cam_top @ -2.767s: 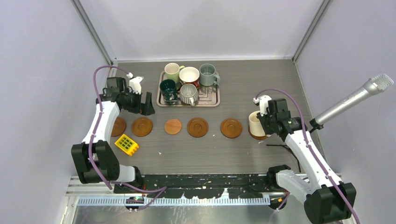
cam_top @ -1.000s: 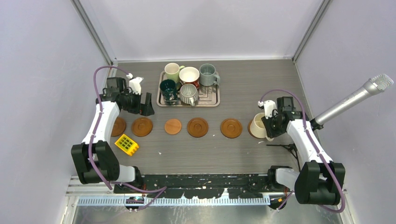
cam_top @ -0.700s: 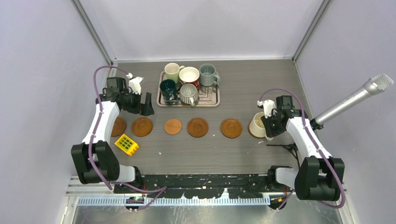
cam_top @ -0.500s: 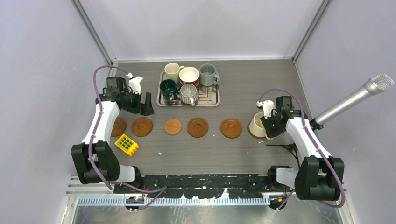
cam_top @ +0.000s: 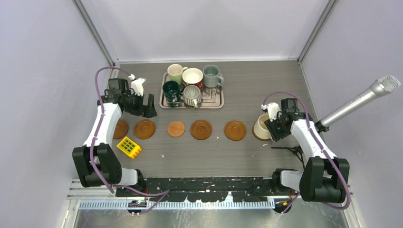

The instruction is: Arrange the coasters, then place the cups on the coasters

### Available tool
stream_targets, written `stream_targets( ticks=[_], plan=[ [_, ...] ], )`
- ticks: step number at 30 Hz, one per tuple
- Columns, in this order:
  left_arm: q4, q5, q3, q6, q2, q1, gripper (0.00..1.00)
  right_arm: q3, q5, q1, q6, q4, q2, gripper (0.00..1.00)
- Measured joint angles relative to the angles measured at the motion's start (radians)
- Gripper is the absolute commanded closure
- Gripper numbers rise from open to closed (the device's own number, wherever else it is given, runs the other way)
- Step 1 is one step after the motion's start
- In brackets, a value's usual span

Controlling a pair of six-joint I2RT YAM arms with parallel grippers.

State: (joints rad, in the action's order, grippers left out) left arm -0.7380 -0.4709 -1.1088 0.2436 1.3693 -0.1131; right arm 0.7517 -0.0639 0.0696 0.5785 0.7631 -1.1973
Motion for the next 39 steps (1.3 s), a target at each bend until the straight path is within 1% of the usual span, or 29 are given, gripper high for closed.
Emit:
stream_targets(
  ticks=[6, 10, 18, 23, 26, 28, 31, 34, 37, 38, 39],
  plan=[
    [0.0, 0.001, 0.0, 0.0, 0.0, 0.0, 0.0, 0.004, 0.009, 0.001, 0.013, 0.004, 0.0, 0.39],
    [-0.001, 0.005, 0.0, 0.0, 0.0, 0.0, 0.0, 0.037, -0.018, 0.003, 0.013, 0.046, 0.017, 0.31],
    [-0.008, 0.007, -0.008, -0.003, -0.002, 0.0, 0.0, 0.198, -0.124, 0.0, -0.017, 0.17, 0.066, 0.3],
    [0.001, 0.015, -0.008, -0.03, -0.023, 0.0, 0.0, 0.255, -0.152, -0.039, -0.06, 0.215, 0.066, 0.3],
    [0.043, 0.029, 0.005, -0.065, -0.061, 0.0, 0.0, 0.296, -0.143, -0.127, -0.114, 0.22, 0.064, 0.3],
    [0.08, 0.03, 0.029, -0.08, -0.098, 0.0, 0.0, 0.333, -0.117, -0.231, -0.163, 0.208, 0.056, 0.3],
    [0.119, 0.035, 0.069, -0.101, -0.154, 0.0, 0.0, 0.404, -0.061, -0.395, -0.235, 0.168, -0.002, 0.3],
    [0.128, 0.049, 0.074, -0.116, -0.173, 0.0, 0.0, 0.507, 0.0, -0.505, -0.299, 0.134, -0.118, 0.31],
    [0.139, 0.069, 0.074, -0.132, -0.175, 0.0, 0.0, 0.648, 0.06, -0.571, -0.367, 0.083, -0.284, 0.32],
    [0.142, 0.078, 0.074, -0.136, -0.175, 0.0, 0.0, 0.719, 0.087, -0.592, -0.405, 0.053, -0.37, 0.33],
    [0.143, 0.087, 0.074, -0.139, -0.175, 0.0, 0.0, 0.731, 0.091, -0.602, -0.414, 0.043, -0.387, 0.33]
  ],
)
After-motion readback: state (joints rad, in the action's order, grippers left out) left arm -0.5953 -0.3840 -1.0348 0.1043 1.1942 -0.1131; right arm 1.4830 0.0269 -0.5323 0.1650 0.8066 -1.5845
